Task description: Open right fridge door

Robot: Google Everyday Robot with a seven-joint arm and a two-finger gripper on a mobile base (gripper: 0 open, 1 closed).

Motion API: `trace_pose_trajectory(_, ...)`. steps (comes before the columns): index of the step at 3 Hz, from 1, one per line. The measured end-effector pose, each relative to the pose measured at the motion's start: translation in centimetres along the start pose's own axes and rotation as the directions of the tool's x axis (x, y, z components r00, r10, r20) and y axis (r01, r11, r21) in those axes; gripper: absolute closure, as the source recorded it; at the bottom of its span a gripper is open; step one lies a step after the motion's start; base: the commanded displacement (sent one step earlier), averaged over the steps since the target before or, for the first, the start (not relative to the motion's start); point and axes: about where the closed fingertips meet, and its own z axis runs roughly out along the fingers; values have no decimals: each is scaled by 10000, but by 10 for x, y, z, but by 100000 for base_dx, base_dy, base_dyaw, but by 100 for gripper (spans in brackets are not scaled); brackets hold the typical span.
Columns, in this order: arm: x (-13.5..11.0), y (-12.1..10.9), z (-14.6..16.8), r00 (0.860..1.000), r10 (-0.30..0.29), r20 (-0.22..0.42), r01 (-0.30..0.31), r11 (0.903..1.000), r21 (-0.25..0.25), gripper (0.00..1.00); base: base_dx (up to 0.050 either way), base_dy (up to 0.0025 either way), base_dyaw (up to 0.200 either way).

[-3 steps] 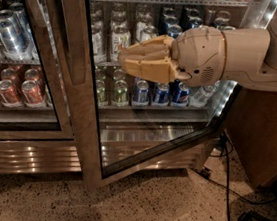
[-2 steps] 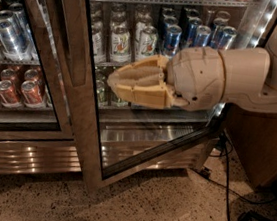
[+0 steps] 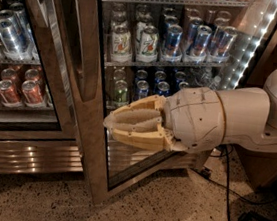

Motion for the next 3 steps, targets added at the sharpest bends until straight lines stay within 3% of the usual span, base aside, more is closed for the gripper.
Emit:
trace_pose_trajectory(2,72,-1,8,9902,1398,-11,-1398,9902,30,100,0,0,0)
trace_pose_trajectory(3,116,0,14,9728,2305,-224,-2304,9731,28,100,-4997,-7,43)
